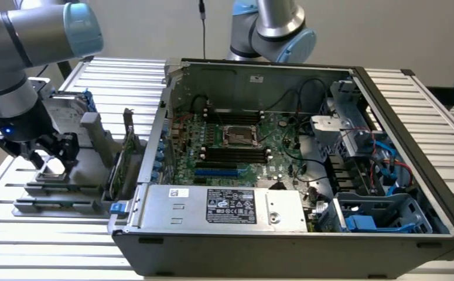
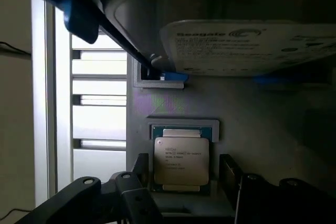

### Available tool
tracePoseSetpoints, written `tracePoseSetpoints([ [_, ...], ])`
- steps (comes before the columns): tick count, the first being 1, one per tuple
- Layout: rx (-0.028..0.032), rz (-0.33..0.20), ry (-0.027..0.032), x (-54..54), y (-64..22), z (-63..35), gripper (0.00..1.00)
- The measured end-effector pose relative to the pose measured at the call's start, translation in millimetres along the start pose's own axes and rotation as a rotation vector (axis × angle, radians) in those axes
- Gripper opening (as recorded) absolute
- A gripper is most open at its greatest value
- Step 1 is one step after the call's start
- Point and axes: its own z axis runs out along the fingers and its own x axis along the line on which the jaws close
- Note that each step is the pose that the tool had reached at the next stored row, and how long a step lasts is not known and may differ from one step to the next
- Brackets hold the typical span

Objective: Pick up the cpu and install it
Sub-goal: 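Pick up the cpu and move it towards the insertion slot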

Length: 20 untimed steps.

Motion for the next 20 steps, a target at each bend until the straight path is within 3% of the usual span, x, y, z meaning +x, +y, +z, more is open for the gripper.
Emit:
tracePoseSetpoints([
  [9, -0.0004, 0.007, 0.0005, -0.3, 2.6, 3.8, 0.65],
  [20, -0.0005, 0.01, 0.0053, -0.2, 2.8, 4.9, 0.65],
])
